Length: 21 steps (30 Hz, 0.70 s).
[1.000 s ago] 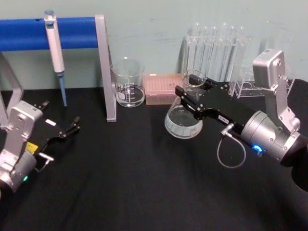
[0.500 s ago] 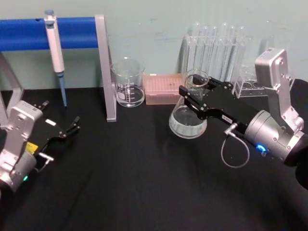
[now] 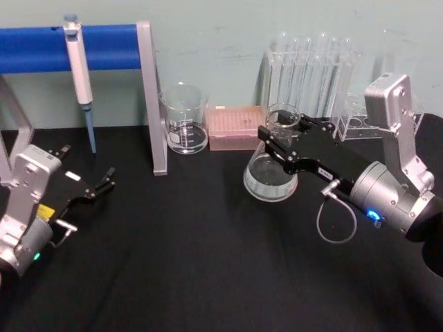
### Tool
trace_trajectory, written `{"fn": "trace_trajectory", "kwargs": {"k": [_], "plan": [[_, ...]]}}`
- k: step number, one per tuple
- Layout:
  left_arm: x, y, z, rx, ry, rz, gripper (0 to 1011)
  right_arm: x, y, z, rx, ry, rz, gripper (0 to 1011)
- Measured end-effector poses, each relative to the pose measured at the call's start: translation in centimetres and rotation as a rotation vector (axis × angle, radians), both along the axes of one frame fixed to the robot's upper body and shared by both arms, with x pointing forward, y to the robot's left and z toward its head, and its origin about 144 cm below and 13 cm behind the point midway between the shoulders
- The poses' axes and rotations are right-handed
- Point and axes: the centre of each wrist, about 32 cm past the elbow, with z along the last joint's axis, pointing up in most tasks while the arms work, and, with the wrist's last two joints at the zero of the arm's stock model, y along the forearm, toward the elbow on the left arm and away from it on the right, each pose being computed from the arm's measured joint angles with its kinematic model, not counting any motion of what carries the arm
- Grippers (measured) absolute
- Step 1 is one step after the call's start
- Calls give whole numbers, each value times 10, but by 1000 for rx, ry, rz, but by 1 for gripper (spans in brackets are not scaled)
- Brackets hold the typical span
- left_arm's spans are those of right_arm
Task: Grasp the erlenmeyer flask with one hand, shake it three times, then place it back.
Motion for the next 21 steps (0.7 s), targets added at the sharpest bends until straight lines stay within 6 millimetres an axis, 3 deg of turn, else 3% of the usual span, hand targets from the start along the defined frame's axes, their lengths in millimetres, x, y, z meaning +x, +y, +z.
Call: {"fn": "trace_trajectory", "kwargs": {"k": [21], "plan": [[0, 0, 0, 0, 0, 0, 1001, -5, 21, -6, 19, 40, 112, 457]]}}
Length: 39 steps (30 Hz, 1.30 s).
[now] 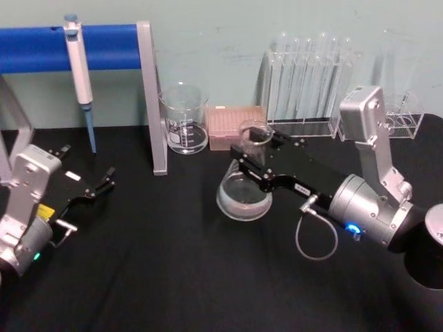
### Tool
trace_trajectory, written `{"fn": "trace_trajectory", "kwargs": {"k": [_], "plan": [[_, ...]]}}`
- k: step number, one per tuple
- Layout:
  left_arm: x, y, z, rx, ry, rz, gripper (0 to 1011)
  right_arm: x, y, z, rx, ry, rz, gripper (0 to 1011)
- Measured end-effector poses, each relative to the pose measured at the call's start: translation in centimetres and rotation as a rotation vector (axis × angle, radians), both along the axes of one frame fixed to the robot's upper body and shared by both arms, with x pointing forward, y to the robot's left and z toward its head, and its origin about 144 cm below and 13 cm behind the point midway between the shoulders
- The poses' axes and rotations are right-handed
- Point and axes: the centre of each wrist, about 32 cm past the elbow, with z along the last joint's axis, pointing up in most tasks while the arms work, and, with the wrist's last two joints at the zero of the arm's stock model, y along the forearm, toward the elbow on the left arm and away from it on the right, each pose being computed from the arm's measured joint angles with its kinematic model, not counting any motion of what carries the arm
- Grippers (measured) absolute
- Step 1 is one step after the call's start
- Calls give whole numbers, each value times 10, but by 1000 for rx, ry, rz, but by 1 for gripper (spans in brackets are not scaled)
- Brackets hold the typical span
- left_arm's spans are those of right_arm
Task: Grasp the erlenmeyer flask with one hand, shake it three times, then place it back.
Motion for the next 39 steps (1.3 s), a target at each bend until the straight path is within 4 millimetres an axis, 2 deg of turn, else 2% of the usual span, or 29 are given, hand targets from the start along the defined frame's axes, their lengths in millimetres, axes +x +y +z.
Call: {"fn": "trace_trajectory", "kwargs": {"k": [14, 26, 39], "plan": [[0, 0, 0, 0, 0, 0, 1001, -5, 16, -3, 9, 24, 91, 457], [0, 0, 0, 0, 0, 0, 1001, -6, 20, -4, 12, 30, 121, 457], [0, 0, 0, 0, 0, 0, 1001, -1, 7, -4, 7, 8, -38, 457]]}}
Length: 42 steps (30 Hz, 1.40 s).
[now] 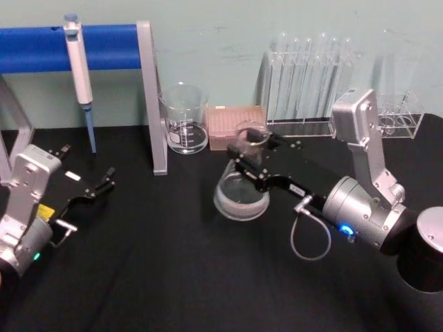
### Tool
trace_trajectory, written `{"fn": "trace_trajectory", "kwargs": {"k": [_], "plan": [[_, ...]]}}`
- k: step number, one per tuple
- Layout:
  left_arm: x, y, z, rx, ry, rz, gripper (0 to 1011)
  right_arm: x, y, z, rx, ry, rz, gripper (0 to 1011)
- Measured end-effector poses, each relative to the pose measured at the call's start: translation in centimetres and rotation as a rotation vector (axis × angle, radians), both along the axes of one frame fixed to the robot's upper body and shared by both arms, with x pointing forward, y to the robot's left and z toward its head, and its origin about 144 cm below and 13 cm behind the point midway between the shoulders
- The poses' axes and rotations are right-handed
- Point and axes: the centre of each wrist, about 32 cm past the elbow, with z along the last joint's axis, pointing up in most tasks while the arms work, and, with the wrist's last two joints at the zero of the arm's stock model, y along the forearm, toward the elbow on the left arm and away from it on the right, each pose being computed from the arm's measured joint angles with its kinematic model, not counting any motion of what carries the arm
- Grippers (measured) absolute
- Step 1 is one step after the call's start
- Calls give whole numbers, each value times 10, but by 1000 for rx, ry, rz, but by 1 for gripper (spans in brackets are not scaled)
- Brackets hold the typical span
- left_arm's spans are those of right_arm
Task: Grasp the erlenmeyer flask with one hand, shake it three times, then place it back.
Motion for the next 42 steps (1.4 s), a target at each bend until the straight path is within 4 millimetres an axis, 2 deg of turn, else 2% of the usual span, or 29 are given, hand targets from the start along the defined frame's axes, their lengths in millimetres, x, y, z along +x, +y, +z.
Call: {"fn": "trace_trajectory", "kwargs": {"k": [19, 32, 42], "plan": [[0, 0, 0, 0, 0, 0, 1001, -2, -2, -2, -24, -46, -374, 457], [0, 0, 0, 0, 0, 0, 1001, -2, -3, -4, -25, -45, -456, 457], [0, 0, 0, 0, 0, 0, 1001, -1, -3, -4, -26, -36, -436, 457]]}}
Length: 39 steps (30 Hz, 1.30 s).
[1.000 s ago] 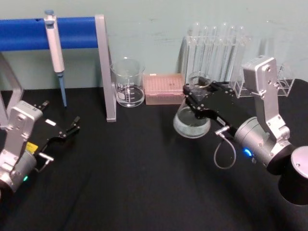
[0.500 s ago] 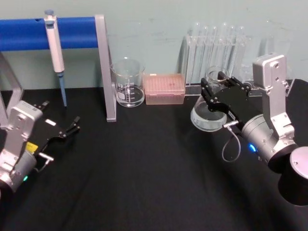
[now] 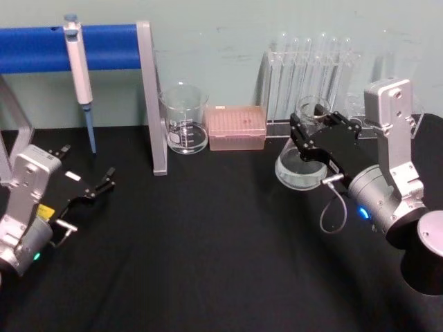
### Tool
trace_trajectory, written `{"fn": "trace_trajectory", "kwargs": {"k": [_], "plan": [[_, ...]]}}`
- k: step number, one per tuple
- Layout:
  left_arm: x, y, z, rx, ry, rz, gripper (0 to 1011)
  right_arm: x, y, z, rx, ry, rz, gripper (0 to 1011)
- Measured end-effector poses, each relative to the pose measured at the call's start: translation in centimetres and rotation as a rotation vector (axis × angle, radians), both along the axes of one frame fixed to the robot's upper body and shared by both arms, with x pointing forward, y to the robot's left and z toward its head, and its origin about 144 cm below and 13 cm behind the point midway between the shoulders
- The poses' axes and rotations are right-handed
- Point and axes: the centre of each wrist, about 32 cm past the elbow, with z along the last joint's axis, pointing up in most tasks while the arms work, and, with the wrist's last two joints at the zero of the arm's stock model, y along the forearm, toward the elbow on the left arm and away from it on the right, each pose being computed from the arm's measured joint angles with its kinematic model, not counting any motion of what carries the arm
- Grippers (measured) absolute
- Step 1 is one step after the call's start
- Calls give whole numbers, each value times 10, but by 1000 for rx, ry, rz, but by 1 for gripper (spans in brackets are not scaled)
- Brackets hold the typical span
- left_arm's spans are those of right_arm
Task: Grasp the erlenmeyer flask with one hand, shake it three times, then place it back.
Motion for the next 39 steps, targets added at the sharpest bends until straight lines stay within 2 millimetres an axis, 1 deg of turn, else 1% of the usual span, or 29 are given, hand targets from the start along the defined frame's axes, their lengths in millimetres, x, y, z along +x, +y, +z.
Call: {"fn": "trace_trajectory", "kwargs": {"k": [7, 20, 29, 39], "plan": [[0, 0, 0, 0, 0, 0, 1001, 0, 4, 0, 3, 9, 67, 457], [0, 0, 0, 0, 0, 0, 1001, -5, 18, 1, 18, 21, 283, 457], [0, 0, 0, 0, 0, 0, 1001, -7, 21, 2, 19, 34, 423, 457], [0, 0, 0, 0, 0, 0, 1001, -9, 22, 2, 11, 41, 525, 457]]}}
